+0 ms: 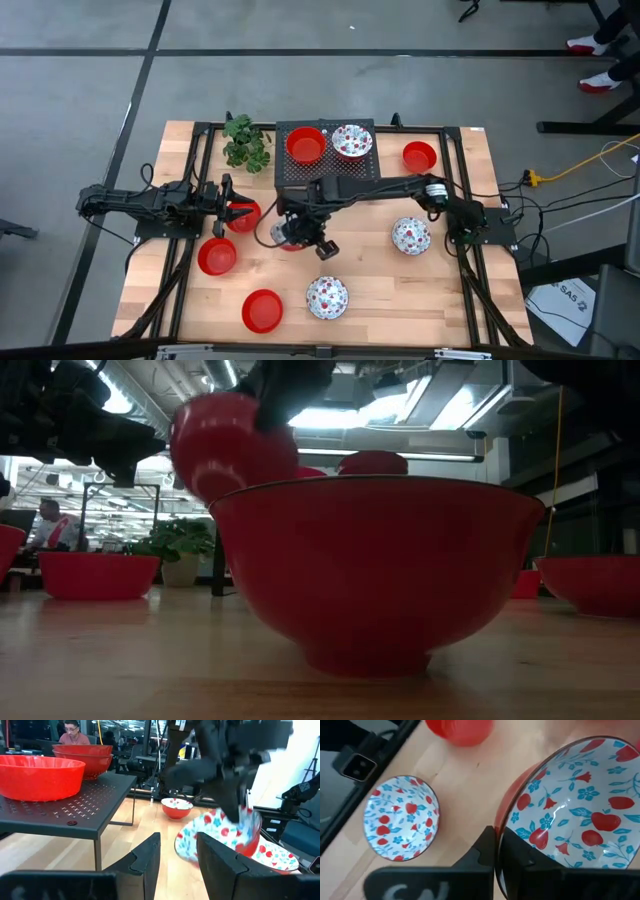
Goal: Pick & Place Mini bowls
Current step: Stack the middle white bowl on the top of the white bowl on the shelf
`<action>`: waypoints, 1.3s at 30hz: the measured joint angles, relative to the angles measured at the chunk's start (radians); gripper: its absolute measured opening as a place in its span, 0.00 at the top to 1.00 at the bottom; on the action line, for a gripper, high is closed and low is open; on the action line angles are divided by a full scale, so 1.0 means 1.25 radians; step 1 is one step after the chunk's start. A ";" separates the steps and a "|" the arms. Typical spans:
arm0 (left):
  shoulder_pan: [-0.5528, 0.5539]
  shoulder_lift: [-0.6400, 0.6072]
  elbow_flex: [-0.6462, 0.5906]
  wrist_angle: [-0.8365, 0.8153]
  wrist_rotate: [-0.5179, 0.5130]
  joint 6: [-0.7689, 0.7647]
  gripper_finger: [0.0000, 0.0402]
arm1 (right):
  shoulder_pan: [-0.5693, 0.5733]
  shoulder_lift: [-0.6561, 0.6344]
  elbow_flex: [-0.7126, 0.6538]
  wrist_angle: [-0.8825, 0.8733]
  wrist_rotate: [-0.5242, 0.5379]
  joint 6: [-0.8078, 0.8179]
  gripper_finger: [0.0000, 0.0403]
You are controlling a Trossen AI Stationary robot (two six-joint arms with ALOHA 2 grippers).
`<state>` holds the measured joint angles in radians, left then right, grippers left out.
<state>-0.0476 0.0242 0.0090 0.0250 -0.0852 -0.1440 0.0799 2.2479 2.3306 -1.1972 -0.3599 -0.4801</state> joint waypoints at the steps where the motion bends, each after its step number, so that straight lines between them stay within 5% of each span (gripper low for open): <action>1: 0.000 0.000 0.000 0.000 0.000 0.000 0.69 | 0.000 -0.009 0.000 -0.001 0.000 0.000 0.97; 15: 0.000 0.000 0.000 0.000 0.000 0.000 0.69 | -0.001 -0.164 0.000 0.005 0.008 0.001 0.97; 39: 0.000 0.000 0.000 0.000 0.000 0.000 0.69 | -0.057 -0.339 0.000 -0.014 0.243 0.021 0.97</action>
<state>-0.0479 0.0246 0.0091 0.0255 -0.0856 -0.1440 0.0085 1.8246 2.3306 -1.2144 -0.0556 -0.4545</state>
